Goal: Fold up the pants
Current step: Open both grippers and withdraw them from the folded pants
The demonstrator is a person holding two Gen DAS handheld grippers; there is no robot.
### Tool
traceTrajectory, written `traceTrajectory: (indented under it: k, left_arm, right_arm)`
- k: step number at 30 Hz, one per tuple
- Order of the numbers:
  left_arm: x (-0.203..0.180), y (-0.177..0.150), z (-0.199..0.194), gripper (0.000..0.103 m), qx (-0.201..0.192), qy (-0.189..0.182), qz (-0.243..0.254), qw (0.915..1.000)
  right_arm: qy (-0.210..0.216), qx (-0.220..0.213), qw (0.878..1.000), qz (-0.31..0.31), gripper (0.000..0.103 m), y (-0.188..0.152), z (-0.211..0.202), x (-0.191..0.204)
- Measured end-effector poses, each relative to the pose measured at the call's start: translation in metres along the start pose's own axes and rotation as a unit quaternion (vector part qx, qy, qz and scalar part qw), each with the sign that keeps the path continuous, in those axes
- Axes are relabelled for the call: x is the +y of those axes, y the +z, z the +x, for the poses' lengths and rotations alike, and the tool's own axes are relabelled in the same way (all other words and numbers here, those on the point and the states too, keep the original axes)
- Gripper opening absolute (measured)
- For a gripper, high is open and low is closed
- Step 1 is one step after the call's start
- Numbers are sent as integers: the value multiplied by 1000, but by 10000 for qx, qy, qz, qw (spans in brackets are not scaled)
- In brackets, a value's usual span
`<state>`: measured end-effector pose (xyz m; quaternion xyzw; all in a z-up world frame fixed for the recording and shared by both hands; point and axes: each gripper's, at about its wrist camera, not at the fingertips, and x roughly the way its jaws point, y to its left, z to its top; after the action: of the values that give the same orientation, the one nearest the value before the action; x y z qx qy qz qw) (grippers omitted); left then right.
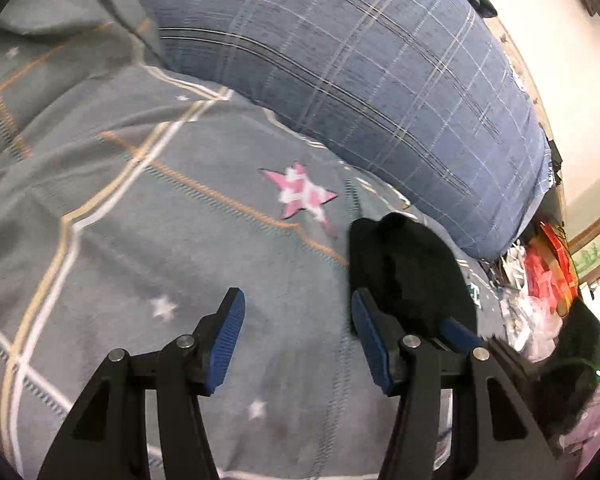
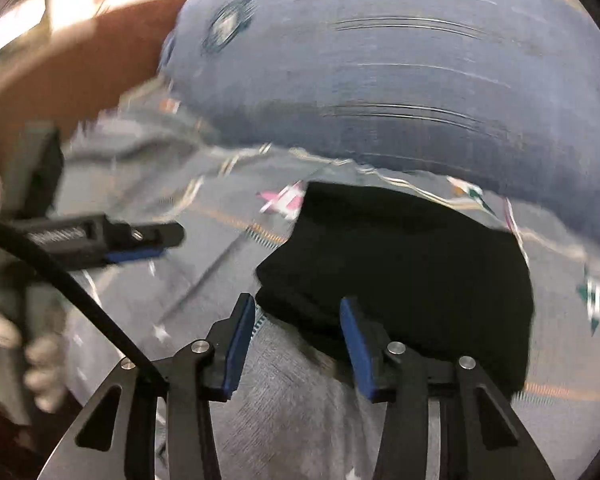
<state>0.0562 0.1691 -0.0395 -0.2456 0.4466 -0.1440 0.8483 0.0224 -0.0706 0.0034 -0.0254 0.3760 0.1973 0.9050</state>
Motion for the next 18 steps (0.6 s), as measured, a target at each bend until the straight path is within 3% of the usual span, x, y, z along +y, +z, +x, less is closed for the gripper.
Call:
traceTrajectory:
  k: [1, 2, 3, 5, 7, 11, 13, 15, 18]
  left_arm:
    - [6, -2, -3, 55, -16, 25, -28, 10000]
    - [10, -2, -5, 55, -35, 36, -50, 10000]
    - [11, -3, -6, 55, -62, 45, -77, 9999]
    - [18, -3, -13, 55, -166, 50, -136, 9998]
    - [23, -2, -20, 55, -279, 69, -164, 9995]
    - [25, 0, -34, 55, -466, 249, -139, 9985]
    - [21, -1, -44, 55, -582, 378, -26, 9976]
    - [16, -2, -54, 60, -734, 582, 132, 9955]
    - [4, -7, -67, 62, -942, 910, 373, 9907]
  right_arm:
    - [-88, 104, 9998, -160, 48, 1, 9, 6]
    - [-158, 270, 9990, -310, 36, 2, 18, 10]
    - [-178, 414, 9982, -392, 13, 5, 26, 13]
    - [-147, 429, 9986, -254, 13, 11, 30, 12]
    - [149, 360, 9990, 233, 13, 19, 30, 2]
    - [750, 721, 9889, 1063, 13, 22, 62, -9]
    - [933, 675, 9838, 1371, 14, 22, 68, -12]
    - [1184, 615, 9789, 1546, 28, 22, 61, -11]
    - [1373, 378, 9776, 1548, 35, 18, 38, -1]
